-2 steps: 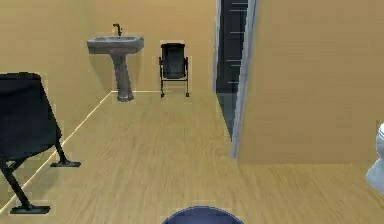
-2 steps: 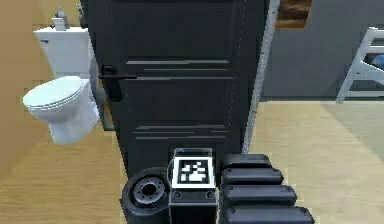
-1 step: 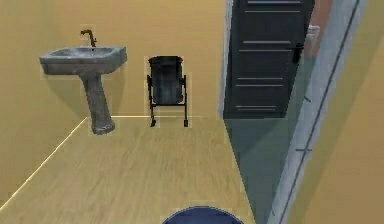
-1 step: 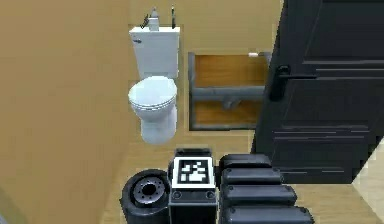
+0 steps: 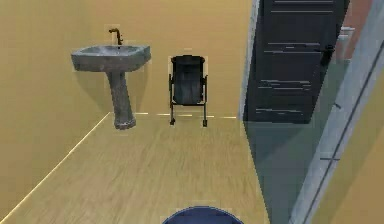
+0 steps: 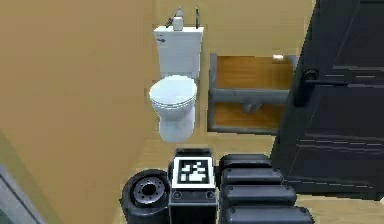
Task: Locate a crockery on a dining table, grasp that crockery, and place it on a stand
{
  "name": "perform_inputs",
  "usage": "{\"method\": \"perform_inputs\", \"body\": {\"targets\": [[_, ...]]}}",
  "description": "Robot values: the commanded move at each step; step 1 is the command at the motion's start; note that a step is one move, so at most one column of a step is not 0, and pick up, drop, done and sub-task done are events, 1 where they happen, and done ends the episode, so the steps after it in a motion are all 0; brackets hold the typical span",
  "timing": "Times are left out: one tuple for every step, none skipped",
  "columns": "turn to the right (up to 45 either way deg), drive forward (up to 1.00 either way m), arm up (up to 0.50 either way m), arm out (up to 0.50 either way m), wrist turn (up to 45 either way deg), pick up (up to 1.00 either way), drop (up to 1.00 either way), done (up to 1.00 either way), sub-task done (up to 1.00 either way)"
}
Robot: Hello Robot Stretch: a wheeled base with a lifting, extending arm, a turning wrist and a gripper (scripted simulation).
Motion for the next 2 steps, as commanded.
{"method": "perform_inputs", "body": {"targets": [[0.0,0.85,0.0,0.0,0.0,0.0,0.0,0.0,0.0],[45.0,0.0,0.0,0.0,0.0,0.0,0.0,0.0,0.0]]}}
